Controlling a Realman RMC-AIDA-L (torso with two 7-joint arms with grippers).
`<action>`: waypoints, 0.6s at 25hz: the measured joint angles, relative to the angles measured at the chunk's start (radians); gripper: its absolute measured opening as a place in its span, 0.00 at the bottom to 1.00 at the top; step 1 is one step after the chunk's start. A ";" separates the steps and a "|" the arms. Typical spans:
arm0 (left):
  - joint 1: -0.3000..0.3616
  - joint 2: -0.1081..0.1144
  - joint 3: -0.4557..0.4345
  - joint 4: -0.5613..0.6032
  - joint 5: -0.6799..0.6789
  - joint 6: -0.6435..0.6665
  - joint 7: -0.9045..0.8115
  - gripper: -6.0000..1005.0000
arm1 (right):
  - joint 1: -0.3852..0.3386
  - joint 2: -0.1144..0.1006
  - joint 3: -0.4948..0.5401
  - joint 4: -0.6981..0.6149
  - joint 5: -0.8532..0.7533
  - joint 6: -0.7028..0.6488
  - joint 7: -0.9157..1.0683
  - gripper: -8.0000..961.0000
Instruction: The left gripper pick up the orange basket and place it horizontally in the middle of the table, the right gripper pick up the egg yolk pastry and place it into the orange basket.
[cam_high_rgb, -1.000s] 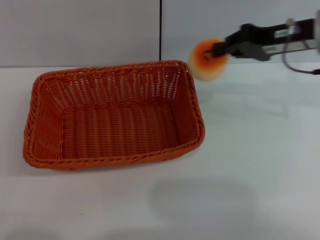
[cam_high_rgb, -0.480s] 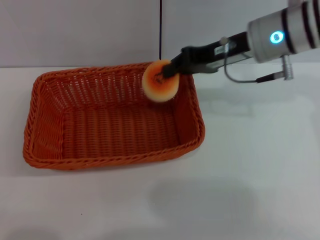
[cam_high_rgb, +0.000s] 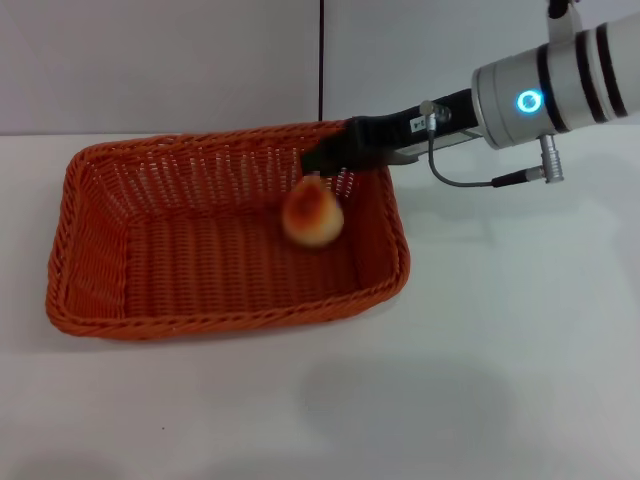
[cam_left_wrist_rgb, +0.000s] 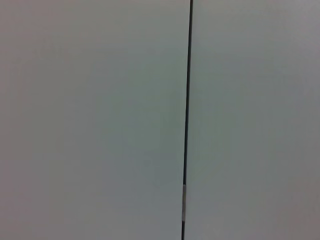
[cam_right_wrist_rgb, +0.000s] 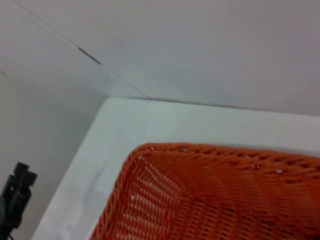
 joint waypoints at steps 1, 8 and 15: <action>0.000 0.000 0.000 0.000 0.000 0.000 0.000 0.71 | -0.008 -0.001 0.001 -0.004 0.010 0.000 -0.008 0.07; 0.018 0.003 0.007 0.005 0.004 0.005 -0.009 0.71 | -0.106 0.002 0.030 -0.128 0.076 0.000 -0.076 0.44; 0.043 0.005 0.008 0.007 0.005 0.010 -0.003 0.71 | -0.242 0.006 0.121 -0.180 0.308 0.036 -0.382 0.56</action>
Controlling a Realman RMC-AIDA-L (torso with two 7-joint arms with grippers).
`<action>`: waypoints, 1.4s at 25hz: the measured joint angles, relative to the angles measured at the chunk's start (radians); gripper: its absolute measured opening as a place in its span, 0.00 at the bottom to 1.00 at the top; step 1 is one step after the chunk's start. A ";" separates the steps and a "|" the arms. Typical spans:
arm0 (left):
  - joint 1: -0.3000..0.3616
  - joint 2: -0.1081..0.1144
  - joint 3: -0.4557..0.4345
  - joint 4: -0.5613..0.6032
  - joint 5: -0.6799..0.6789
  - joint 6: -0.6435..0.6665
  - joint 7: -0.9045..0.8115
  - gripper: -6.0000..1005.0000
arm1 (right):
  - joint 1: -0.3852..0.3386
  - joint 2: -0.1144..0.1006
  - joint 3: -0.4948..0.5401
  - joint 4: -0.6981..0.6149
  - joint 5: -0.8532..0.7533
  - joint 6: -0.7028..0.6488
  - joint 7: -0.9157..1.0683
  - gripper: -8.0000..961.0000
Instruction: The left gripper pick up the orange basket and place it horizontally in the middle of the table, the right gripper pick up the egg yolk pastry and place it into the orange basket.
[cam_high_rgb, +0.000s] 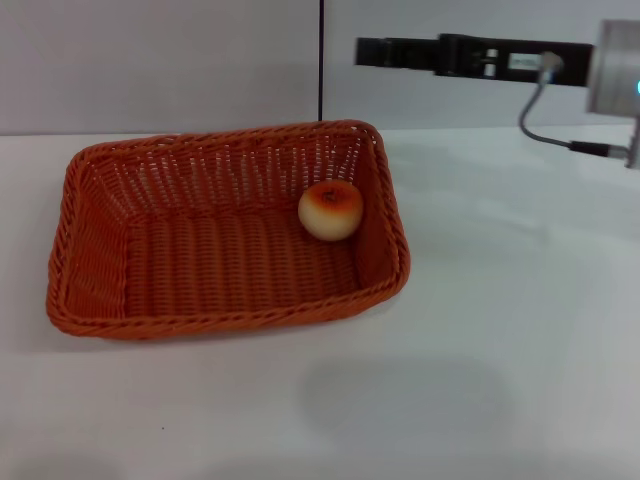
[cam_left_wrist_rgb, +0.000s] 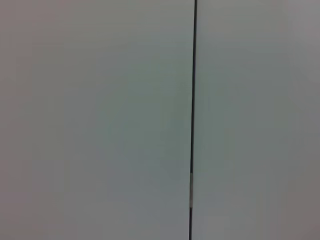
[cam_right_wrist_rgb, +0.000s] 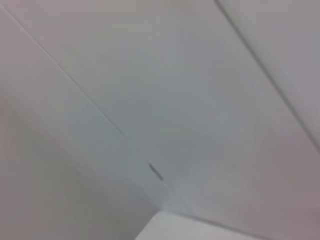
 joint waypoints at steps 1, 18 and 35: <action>0.006 0.000 -0.002 0.000 -0.001 0.000 -0.002 0.71 | -0.017 0.001 0.014 0.004 0.016 0.004 -0.044 0.57; 0.025 -0.010 -0.102 -0.056 -0.014 0.051 0.033 0.71 | -0.127 -0.008 0.240 0.305 0.215 -0.091 -0.799 0.57; -0.063 -0.014 -0.151 -0.222 -0.014 0.038 0.256 0.71 | -0.166 -0.008 0.415 0.307 0.279 -0.039 -1.005 0.57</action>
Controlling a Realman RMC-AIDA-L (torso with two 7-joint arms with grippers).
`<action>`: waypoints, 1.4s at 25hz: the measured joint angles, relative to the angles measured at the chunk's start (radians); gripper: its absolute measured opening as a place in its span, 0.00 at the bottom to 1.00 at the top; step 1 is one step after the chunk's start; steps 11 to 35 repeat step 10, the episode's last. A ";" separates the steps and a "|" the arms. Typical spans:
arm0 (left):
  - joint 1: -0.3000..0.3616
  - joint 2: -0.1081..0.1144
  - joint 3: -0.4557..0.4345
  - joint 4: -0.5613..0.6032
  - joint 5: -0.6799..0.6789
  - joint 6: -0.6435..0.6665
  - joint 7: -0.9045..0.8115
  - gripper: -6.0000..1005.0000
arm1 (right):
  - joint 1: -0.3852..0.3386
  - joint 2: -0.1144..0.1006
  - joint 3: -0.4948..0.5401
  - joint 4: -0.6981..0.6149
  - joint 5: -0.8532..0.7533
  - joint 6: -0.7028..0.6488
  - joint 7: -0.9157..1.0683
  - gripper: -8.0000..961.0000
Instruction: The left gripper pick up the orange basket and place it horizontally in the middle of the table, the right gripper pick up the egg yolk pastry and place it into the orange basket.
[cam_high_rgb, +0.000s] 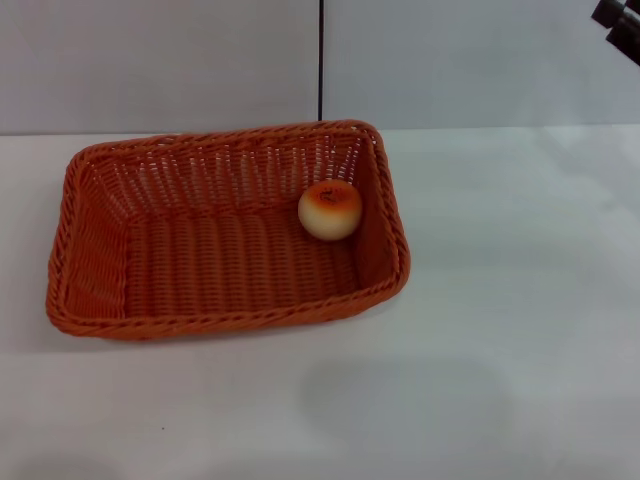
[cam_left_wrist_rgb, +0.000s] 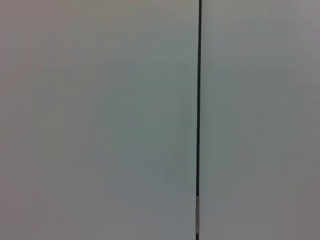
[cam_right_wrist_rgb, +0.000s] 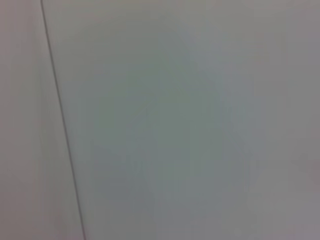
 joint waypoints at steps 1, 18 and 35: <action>0.002 0.000 0.000 -0.003 0.000 0.001 0.000 0.71 | 0.000 0.000 0.000 0.000 0.010 0.000 -0.005 0.57; 0.046 0.002 0.000 -0.006 0.000 0.041 0.000 0.71 | -0.009 0.004 0.000 0.121 0.216 0.072 -0.143 0.57; 0.046 0.002 0.000 -0.006 0.000 0.041 0.000 0.71 | -0.009 0.004 0.000 0.121 0.216 0.072 -0.143 0.57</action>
